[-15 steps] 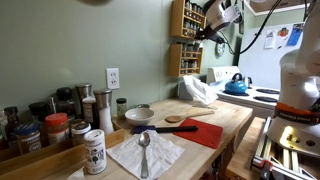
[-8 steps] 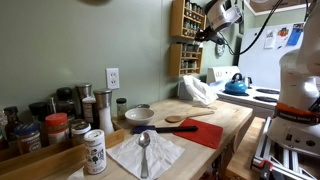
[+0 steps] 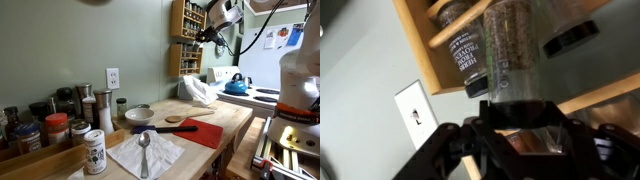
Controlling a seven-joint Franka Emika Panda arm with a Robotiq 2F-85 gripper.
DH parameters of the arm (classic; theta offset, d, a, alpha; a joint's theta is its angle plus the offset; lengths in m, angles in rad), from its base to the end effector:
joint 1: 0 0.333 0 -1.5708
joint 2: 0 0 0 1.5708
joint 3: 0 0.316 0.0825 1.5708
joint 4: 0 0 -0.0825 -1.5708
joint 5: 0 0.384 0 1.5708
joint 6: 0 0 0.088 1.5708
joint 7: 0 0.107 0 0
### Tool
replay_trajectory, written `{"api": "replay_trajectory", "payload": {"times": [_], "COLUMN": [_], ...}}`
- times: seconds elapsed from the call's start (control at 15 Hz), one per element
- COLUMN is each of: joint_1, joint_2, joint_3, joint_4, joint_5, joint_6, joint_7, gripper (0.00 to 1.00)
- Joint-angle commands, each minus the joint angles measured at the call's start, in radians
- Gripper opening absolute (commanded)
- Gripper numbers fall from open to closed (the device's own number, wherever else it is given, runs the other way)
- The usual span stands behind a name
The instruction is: Pick up the third spice bottle on the top shelf of the bottom spice rack and move it one bottle to the right
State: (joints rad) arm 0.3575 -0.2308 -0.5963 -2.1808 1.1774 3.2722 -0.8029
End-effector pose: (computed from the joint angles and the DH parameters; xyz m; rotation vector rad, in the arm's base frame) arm 0.4666 -0.2345 0.5615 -2.3447 0.9476 -1.7110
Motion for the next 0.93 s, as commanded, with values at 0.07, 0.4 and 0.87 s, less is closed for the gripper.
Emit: {"api": "replay_trajectory", "payload": {"times": [0.07,0.4,0.87], "joint_1": [0.005,-0.001,-0.297], "joint_2": [0.028,0.056,0.091], "joint_3": [-0.004,0.009,0.299], "joint_4": [0.012,0.024,-0.042], "joint_5": [0.099,0.159,-0.037], "joint_6": [0.03,0.118,0.142], "joint_7": [0.117,0.231,0.606], "gripper": [0.32,0.32,0.32]}}
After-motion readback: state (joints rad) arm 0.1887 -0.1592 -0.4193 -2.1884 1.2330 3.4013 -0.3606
